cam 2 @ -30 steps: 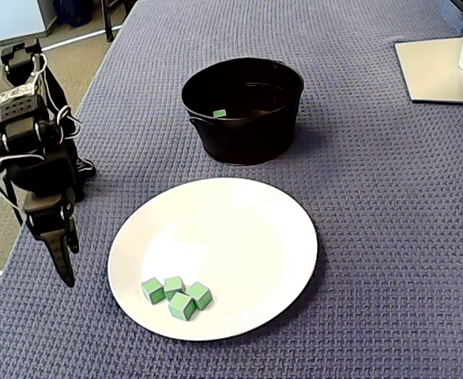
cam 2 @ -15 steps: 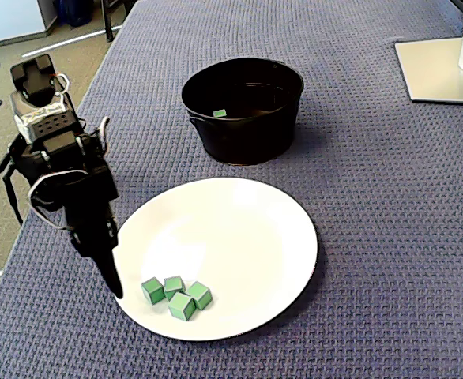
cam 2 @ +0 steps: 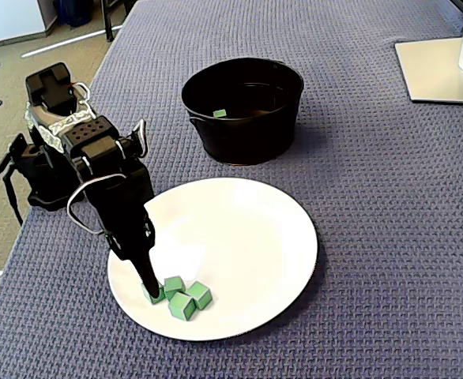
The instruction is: Pick up the items on the white plate and put them in the black container.
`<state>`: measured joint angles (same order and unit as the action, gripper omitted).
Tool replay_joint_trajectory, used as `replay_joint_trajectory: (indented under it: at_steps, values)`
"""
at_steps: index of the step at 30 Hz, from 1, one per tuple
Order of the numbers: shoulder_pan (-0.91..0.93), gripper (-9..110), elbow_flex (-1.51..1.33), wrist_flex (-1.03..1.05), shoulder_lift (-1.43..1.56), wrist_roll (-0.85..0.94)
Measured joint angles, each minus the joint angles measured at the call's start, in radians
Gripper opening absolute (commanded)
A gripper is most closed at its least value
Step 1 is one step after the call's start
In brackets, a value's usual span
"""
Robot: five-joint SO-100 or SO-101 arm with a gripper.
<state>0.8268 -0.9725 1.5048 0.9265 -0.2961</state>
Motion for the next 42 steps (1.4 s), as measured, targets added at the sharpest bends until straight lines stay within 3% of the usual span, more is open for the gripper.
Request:
replay_joint_trajectory:
  at_steps: [4, 8, 17, 21, 25, 31, 36, 42]
  values:
    - [-0.002, 19, 0.011, -0.018, -0.006, 0.023]
    - [-0.002, 7, 0.011, -0.057, -0.006, 0.035]
    - [-0.002, 9, -0.077, -0.143, -0.006, 0.054]
    - [-0.002, 0, -0.135, -0.204, -0.006, 0.086]
    - [-0.002, 0, -0.173, -0.239, 0.005, 0.104]
    - [-0.043, 0, -0.184, -0.14, 0.144, 0.081]
    - [-0.275, 0, -0.15, -0.006, 0.437, 0.115]
    - [-0.81, 0, -0.012, 0.023, 0.618, 0.258]
